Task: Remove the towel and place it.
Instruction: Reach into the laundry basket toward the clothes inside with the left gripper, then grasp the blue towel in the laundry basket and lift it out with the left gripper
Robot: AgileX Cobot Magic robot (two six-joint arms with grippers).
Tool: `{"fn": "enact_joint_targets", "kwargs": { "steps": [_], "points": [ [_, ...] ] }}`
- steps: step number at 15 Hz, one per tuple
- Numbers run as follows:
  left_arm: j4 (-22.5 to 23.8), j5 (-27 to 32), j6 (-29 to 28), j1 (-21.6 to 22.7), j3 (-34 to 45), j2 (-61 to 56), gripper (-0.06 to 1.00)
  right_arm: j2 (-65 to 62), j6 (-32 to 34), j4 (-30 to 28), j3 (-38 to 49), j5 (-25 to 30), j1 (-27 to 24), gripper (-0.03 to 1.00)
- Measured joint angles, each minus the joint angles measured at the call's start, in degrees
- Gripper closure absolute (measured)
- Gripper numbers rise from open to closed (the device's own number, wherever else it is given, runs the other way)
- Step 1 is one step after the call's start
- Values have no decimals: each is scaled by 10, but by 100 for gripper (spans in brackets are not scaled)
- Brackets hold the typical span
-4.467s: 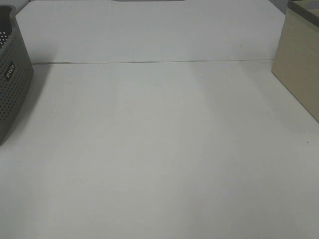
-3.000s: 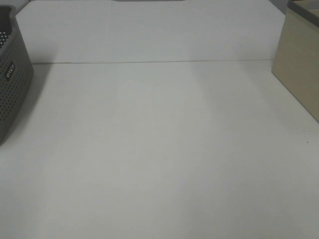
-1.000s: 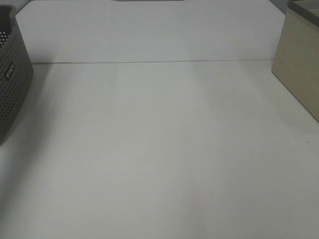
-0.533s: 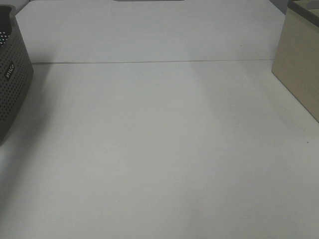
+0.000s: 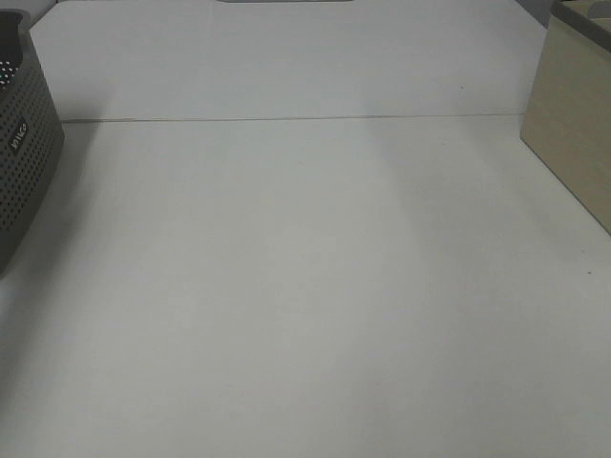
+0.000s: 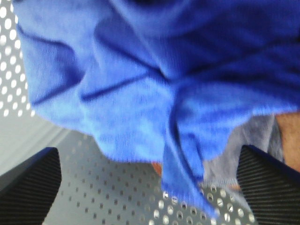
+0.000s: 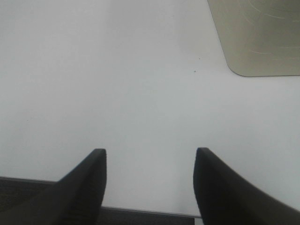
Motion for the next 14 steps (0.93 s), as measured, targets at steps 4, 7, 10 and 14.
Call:
{"fn": "enact_joint_targets", "kwargs": {
  "steps": [4,7,10,14],
  "points": [
    [13,-13,-1,1,-3,10,-2,0,0,0,0,0,0,41],
    [21,-13,-7,1,-3,10,-2,0,0,0,0,0,0,41],
    [30,-13,-22,1,-3,12,-2,0,0,0,0,0,0,41],
    [30,-15,-23,17,-3,14,-2,0,0,0,0,0,0,41]
  ]
}}
